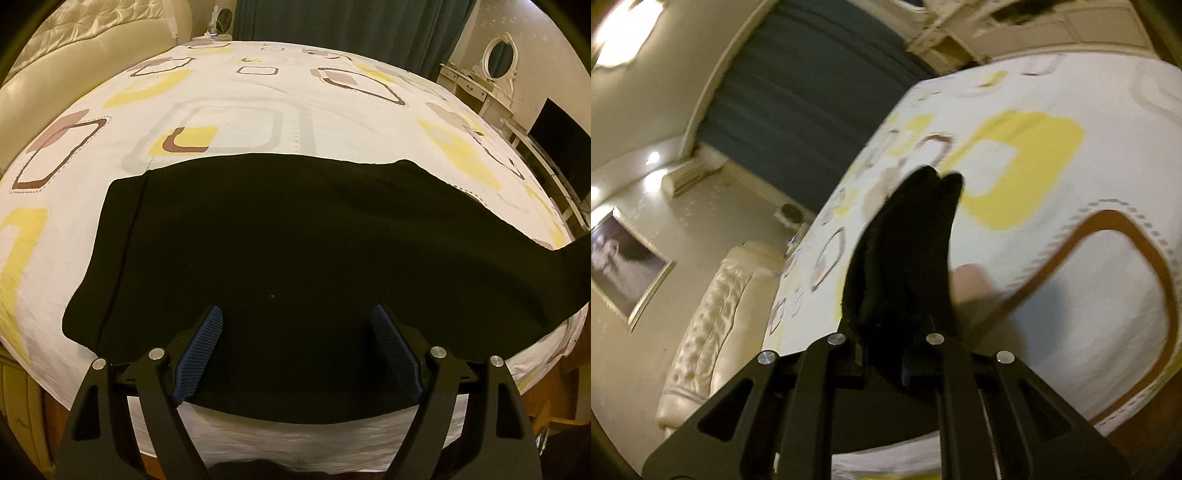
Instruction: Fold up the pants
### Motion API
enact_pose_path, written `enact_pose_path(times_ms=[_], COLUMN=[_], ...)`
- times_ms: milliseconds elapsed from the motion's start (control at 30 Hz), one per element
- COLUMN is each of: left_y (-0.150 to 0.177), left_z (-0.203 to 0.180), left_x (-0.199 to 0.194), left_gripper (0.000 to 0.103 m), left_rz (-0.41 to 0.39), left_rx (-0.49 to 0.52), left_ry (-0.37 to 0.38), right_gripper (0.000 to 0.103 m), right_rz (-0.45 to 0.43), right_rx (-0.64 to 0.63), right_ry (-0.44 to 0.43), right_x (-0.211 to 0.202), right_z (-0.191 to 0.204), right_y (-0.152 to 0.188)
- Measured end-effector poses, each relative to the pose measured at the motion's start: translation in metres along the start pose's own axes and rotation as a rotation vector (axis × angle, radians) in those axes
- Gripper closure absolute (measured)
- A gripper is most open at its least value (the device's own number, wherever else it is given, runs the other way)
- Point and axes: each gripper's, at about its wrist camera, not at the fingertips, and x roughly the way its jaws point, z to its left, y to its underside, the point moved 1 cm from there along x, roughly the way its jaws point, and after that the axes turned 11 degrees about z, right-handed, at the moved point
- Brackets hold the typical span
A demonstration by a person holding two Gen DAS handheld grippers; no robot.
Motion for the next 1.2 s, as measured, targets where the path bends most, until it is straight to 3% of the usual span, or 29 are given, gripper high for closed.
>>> enact_pose_path(times_ms=[200, 433, 833, 1200], left_y=[0.000, 0.000, 0.000, 0.000], left_z=[0.000, -0.001, -0.005, -0.004], left_x=[-0.003, -0.007, -0.011, -0.009], left_gripper=[0.021, 0.021, 0.021, 0.021], left_rz=[-0.008, -0.014, -0.021, -0.015], left_rx=[0.007, 0.009, 0.025, 0.016], left_ry=[0.002, 0.011, 0.014, 0.015], right_gripper=[0.092, 0.092, 0.093, 0.093], right_rz=[0.064, 0.157, 0.295, 0.401], right_rx=[-0.145, -0.232, -0.419, -0.502], right_ry=[0.002, 0.024, 0.182, 0.232], right_x=[0.042, 0.092, 0.157, 0.209], right_z=[0.077, 0.124, 0.158, 0.167], right_y=[0.035, 0.075, 0.150, 0.196])
